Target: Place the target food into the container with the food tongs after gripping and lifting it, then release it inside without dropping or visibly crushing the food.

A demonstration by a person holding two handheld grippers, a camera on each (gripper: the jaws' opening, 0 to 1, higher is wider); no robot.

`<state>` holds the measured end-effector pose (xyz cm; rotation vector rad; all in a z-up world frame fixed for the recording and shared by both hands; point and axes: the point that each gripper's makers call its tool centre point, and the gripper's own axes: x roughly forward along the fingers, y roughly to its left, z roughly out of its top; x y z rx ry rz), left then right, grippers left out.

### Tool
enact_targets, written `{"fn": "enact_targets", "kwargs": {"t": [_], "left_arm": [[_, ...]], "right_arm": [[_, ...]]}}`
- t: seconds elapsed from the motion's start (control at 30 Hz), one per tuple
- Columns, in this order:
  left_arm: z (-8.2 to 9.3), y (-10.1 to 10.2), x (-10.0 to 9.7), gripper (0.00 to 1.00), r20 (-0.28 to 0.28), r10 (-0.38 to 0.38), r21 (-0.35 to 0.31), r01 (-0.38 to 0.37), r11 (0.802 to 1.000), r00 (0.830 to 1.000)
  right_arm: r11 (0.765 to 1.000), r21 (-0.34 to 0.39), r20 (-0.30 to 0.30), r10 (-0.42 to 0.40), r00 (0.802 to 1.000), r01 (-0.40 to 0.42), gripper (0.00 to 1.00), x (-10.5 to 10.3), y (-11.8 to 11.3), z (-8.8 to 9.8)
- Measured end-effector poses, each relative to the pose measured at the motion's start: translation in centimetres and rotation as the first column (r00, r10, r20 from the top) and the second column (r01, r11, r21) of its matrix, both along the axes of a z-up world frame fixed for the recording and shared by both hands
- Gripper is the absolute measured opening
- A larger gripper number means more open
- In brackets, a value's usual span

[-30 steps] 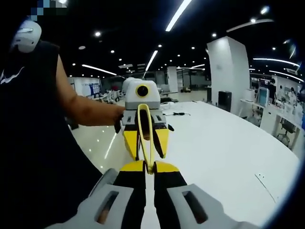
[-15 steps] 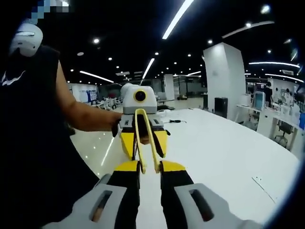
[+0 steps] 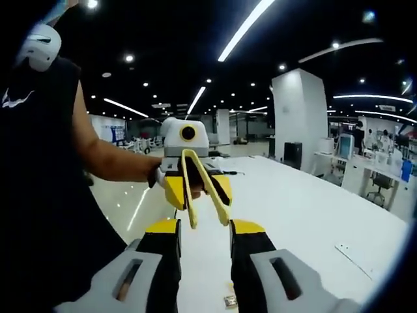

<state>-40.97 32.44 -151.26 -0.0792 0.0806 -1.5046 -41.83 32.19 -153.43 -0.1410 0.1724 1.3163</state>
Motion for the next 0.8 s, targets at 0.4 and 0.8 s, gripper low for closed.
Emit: {"fn": "enact_targets", "kwargs": {"t": [0.4, 0.8], "left_arm": [[-0.6, 2.1, 1.8, 0.24, 0.032, 0.169, 0.038, -0.17, 0.985, 0.985], [-1.5, 3.1, 1.0, 0.24, 0.04, 0.313, 0.065, -0.315, 0.947, 0.949]], "right_arm": [[0.941, -0.031, 0.039, -0.336, 0.941, 0.337, 0.75, 3.7, -8.8, -3.5], [0.892, -0.061, 0.038, -0.447, 0.894, 0.448, 1.0, 5.1, -14.1, -6.0]]}}
